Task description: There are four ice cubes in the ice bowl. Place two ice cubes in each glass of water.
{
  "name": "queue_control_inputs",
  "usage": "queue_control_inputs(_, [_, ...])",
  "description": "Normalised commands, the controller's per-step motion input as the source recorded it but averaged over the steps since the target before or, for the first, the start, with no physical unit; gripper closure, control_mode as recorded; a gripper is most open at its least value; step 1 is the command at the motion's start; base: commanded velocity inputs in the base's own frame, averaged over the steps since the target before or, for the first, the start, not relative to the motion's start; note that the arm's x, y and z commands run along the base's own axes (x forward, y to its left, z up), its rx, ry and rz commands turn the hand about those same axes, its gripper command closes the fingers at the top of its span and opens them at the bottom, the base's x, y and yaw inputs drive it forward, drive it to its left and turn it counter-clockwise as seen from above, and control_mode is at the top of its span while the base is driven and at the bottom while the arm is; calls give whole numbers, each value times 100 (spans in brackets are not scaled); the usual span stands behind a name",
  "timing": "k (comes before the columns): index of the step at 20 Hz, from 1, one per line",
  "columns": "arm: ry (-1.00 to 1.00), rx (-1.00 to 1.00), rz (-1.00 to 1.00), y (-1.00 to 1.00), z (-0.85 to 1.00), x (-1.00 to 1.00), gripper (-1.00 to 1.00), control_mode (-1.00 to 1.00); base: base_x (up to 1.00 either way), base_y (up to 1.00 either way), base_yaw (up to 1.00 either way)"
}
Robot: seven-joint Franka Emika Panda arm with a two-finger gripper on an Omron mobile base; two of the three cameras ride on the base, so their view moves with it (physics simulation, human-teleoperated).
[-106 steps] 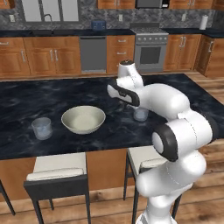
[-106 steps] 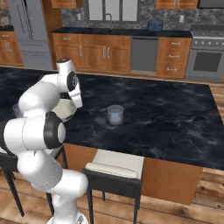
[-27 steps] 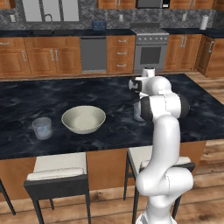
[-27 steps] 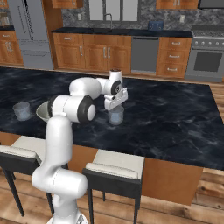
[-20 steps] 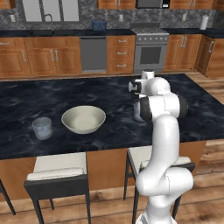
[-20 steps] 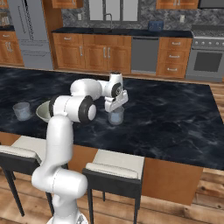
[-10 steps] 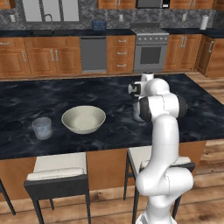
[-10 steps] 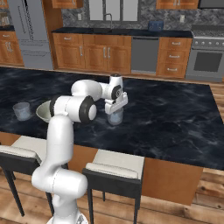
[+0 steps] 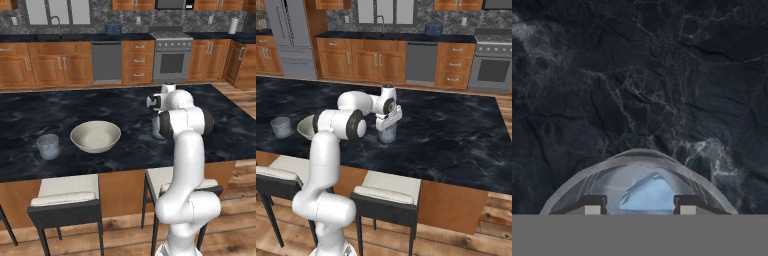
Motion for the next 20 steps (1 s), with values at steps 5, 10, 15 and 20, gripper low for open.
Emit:
queue_control_inputs(5, [-1,0,0,-3,-7,0,-100,-100,0,0,0])
queue_control_inputs(10, [-1,0,0,0,-8,0,-100,-100,0,0,0])
queue_control_inputs(15, [-1,0,0,0,-4,0,100,-100,0,0,0])
queue_control_inputs(20, [-2,1,0,-7,0,0,100,-100,0,0,0])
